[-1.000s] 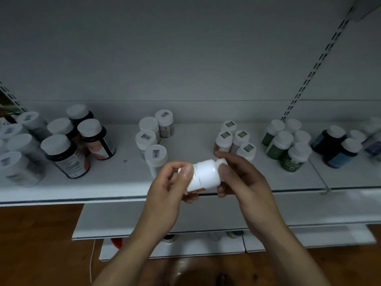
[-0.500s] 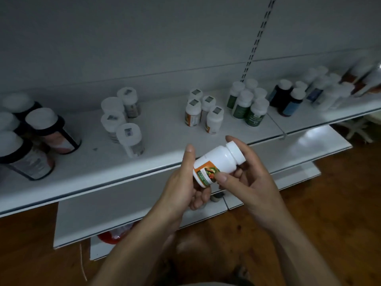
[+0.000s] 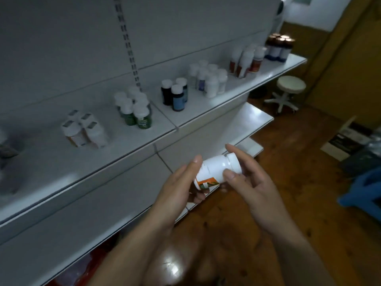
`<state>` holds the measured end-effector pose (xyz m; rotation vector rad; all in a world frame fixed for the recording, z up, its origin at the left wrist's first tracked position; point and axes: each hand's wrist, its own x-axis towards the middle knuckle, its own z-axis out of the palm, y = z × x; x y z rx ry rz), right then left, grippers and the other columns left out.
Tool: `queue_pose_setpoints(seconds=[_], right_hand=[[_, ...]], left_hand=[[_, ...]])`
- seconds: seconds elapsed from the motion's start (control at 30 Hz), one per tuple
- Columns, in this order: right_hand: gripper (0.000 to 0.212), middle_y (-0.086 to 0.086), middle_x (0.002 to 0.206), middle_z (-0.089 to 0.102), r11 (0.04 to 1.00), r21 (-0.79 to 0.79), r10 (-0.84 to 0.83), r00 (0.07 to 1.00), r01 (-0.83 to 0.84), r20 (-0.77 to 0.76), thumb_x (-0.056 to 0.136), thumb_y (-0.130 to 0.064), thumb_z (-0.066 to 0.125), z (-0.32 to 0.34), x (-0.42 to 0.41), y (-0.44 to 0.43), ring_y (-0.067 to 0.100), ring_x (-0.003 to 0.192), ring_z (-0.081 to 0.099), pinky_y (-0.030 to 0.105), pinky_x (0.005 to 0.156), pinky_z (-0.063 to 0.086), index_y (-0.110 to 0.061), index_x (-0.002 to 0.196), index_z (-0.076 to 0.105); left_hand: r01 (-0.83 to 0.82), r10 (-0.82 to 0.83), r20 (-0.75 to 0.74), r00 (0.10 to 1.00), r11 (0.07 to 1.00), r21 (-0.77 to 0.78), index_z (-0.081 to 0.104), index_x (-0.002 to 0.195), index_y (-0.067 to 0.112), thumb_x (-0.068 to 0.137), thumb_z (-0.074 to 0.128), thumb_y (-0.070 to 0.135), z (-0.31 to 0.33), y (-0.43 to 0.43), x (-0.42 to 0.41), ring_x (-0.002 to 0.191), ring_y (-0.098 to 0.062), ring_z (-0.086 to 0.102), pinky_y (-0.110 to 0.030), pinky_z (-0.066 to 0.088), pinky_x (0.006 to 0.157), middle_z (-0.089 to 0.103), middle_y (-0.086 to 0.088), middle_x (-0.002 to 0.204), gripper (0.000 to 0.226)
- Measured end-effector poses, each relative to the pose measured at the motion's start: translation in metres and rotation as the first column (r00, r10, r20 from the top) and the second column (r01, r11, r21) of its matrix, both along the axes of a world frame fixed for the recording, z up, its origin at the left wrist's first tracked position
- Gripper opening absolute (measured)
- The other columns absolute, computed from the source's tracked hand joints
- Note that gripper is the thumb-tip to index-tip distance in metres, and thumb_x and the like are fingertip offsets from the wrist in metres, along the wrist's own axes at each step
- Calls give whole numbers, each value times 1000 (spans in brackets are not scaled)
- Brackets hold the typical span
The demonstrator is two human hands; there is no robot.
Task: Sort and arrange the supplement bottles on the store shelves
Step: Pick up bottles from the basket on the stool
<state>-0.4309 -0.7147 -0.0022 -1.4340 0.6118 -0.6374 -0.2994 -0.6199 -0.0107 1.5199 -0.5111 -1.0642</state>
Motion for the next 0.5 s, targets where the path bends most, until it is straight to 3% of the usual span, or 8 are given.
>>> queue_pose_setpoints(seconds=[0.1, 0.23, 0.4, 0.5], right_hand=[[41, -6, 105, 68, 993, -38, -114, 993, 113, -41, 85, -27, 59, -5, -62, -43, 9, 85, 68, 20, 72, 54, -31, 126, 60], [33, -11, 101, 69, 952, -53, -306, 947, 302, -96, 93, -14, 60, -10, -140, -91, 6, 81, 68, 17, 70, 53, -29, 122, 62], [36, -5, 106, 70, 862, -35, -504, 846, 506, -176, 90, -13, 66, -23, -217, -137, 8, 84, 70, 17, 67, 55, -27, 122, 61], [36, -4, 96, 73, 811, -19, -573, 786, 585, -232, 86, -18, 70, -34, -255, -165, 10, 85, 70, 19, 69, 56, -37, 116, 62]], left_hand=[[52, -52, 5, 999, 998, -17, 67, 103, 18, 88, 55, 49, -3, -55, -45, 64, -9, 61, -16, 46, 56, 67, 1, 78, 37], [206, -207, -1, 978, 976, -66, 69, 109, 17, 74, 59, 48, -10, -127, -106, 89, -15, 67, -26, 54, 75, 72, -1, 98, 48], [398, -397, 30, 917, 917, -36, 68, 111, 23, 90, 58, 36, -24, -202, -171, 99, -12, 68, -34, 54, 90, 72, 4, 105, 28], [511, -511, 36, 859, 860, 7, 67, 112, 27, 92, 57, 38, -39, -249, -204, 98, -6, 66, -26, 55, 87, 70, 7, 108, 25]])
